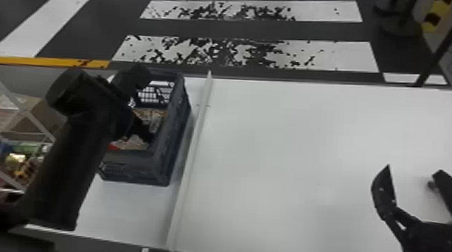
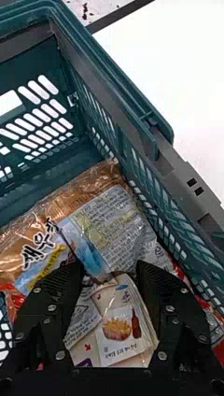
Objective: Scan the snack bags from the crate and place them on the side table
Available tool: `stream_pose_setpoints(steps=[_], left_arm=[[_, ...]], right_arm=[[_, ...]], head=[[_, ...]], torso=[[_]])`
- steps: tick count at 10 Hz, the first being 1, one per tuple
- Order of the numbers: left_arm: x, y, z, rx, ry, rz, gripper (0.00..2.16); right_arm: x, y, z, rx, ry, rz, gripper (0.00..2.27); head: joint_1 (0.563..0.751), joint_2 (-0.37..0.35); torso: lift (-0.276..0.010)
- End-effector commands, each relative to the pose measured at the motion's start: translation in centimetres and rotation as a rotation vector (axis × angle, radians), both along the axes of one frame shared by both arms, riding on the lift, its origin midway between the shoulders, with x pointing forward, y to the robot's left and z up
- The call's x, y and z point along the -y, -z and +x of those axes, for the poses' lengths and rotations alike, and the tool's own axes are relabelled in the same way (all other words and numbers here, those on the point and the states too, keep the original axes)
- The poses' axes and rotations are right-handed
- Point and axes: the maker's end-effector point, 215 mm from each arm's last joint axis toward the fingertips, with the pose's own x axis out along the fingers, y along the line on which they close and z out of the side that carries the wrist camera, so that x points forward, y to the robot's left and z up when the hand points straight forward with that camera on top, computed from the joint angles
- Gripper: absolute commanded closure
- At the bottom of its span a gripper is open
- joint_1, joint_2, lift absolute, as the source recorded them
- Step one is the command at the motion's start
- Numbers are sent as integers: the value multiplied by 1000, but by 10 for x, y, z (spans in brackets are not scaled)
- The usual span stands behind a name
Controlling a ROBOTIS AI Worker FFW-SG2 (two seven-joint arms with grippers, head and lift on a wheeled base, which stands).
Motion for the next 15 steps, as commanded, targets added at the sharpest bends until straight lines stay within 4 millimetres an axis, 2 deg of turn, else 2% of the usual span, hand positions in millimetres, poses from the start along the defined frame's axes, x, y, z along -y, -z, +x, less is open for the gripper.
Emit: stream_pose_setpoints(steps=[1,5,7,9,13,15], left_arm=[[-18,-5,0,25,-113,-5,2135],[-23,-53,14,175,-179,-227,2138],[-26,-69,18,218,-193,-322,2138],[-21,-78,16,220,-194,-435,2138],[-38,-104,15,264,-238,-577,2138],[-42,-123,15,305,-261,-675,2138]], right_arm=[[0,0,0,0,1,1,80],[0,-1,0,3,2,2,83],[-1,1,-1,-2,2,4,87],[0,0,-1,-2,3,3,87],[-2,2,-1,-11,-1,5,90],[-2,2,0,-12,-1,6,90]], head=[[695,130],[695,153],[695,158],[695,158],[695,164],[695,175]], torso=[[-95],[-95],[-95],[-95],[-95],[-95]])
